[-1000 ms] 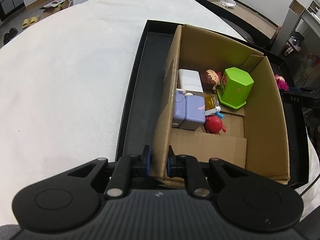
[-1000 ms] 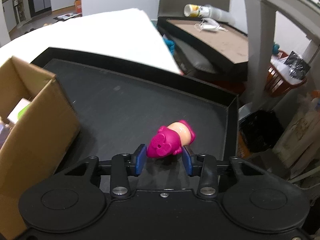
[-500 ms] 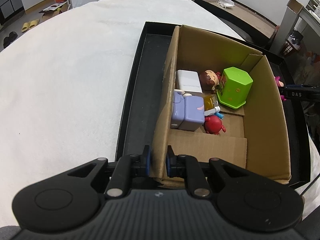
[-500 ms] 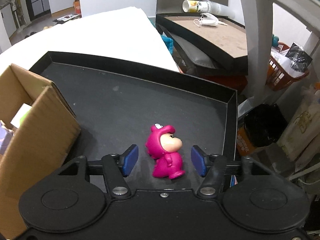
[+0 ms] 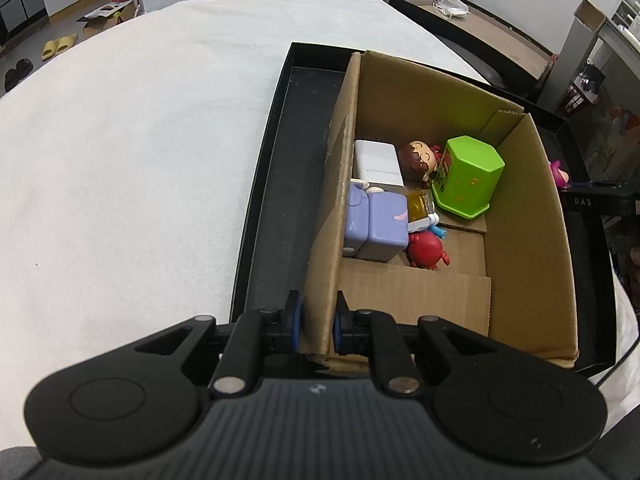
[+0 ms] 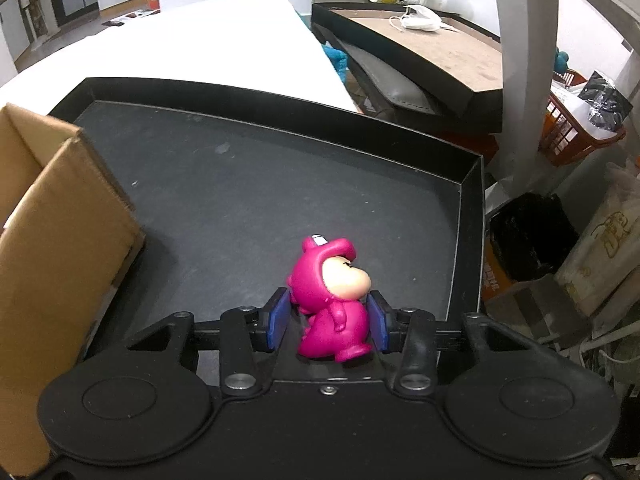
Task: Organize rigid objects
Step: 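Lift the pink plush dinosaur with the right gripper toward the box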
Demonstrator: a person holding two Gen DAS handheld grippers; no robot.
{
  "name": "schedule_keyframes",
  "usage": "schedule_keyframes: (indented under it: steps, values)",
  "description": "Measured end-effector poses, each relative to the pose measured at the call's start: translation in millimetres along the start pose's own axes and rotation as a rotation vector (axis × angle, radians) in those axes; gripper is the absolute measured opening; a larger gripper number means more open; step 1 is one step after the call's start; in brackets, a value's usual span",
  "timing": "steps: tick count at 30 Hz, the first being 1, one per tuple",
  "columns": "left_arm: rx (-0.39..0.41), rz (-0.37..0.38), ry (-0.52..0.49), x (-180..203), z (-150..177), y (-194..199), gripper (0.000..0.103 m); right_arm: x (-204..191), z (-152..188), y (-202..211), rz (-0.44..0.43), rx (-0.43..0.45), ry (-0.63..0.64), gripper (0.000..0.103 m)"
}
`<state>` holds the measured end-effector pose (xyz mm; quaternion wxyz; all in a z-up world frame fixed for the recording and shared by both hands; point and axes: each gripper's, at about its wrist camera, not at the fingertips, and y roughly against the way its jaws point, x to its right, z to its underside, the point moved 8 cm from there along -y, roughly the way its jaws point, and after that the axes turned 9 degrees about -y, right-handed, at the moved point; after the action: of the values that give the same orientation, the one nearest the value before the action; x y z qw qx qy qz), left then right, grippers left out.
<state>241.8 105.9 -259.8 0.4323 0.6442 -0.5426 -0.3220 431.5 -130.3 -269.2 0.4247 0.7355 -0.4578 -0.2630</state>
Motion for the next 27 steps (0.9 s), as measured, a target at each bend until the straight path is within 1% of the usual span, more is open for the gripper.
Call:
schedule_keyframes:
  steps: [4,7,9,16,27]
  values:
    - [0.006,0.007,0.009,-1,0,1,0.014,-6,0,13,-0.002,0.014,-0.014,0.041]
    - [0.007,0.009,0.014,-1,0,1,0.014,-8,8,23,-0.006,0.011,-0.029,0.041]
    - [0.007,0.012,0.014,-1,0,1,0.014,-11,11,31,0.006,0.011,-0.027,0.041]
    - [0.007,0.012,0.01,-1,0,1,0.014,-17,7,58,0.004,0.027,-0.051,0.041]
    - [0.009,0.02,0.016,-2,0,2,0.014,-39,-1,84,-0.025,0.042,-0.037,0.041]
